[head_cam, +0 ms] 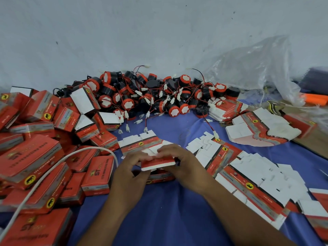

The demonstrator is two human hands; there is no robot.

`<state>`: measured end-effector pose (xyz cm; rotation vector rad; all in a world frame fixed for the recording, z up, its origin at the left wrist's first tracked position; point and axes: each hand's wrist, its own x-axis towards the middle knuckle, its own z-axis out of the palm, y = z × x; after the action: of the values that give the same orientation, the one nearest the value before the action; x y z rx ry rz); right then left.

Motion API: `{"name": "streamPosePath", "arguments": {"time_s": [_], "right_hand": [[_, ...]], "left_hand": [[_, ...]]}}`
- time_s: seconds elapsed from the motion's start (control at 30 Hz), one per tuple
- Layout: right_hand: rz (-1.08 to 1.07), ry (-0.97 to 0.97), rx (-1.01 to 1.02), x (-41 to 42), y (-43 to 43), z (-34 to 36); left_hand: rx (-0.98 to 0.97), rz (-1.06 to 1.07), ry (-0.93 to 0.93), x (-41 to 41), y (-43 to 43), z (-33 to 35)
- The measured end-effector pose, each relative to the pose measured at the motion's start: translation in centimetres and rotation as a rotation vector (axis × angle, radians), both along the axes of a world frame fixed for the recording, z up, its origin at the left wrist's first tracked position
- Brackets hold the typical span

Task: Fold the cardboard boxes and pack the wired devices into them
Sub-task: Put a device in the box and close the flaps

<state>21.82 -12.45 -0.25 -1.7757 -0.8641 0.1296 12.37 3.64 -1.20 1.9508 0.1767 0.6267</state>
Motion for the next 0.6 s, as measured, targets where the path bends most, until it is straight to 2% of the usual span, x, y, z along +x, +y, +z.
{"name": "streamPosePath", "arguments": {"time_s": [0.13,0.3,0.37,0.6], "right_hand": [[0.162,-0.005,-0.115,0.26,-1.18,0.03],[0.125,0.025,-0.067,0.72,-1.16,-0.67],[0.127,0.042,-0.052,0.63,-1.15,-0.51],[0.097,-0.087,-0.052,0.51,-0.68,-0.37]], "left_hand": [[0.036,-0.025,0.042,-0.43,0.22,-0.03],[0.030,-0.166,0.074,-1.01,0.98,-0.08],[0.017,-0.153,0.057,-1.08,1.02,0.19],[0.095,-0.129,0.014,-0.96,0.64,0.52]]}}
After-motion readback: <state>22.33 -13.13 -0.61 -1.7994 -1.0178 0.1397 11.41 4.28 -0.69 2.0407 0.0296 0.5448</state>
